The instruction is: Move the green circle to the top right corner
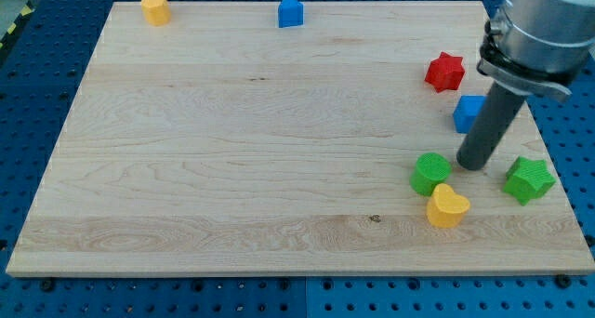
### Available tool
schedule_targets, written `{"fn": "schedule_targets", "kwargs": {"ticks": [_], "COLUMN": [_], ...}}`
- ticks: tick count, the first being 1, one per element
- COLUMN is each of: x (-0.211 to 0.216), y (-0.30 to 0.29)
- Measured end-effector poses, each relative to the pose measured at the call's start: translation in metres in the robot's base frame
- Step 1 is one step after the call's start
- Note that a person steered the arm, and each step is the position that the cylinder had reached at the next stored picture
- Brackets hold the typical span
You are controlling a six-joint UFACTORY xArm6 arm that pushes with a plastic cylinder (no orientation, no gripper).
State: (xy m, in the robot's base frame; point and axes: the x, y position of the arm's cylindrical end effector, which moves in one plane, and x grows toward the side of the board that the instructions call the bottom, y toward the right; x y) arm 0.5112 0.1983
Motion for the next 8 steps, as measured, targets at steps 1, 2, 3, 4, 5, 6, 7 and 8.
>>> {"fn": "schedule_targets", "kwargs": {"ticks": [1,2,3,4,5,6,7,8], "x": [0.03,0.033,0.024,0.003,-0.025,-0.039,-0.065,-0.089], "y": [-0.001,-0.028,-0.057,-0.087,-0.117,-0.151,-0.16,-0.158]}}
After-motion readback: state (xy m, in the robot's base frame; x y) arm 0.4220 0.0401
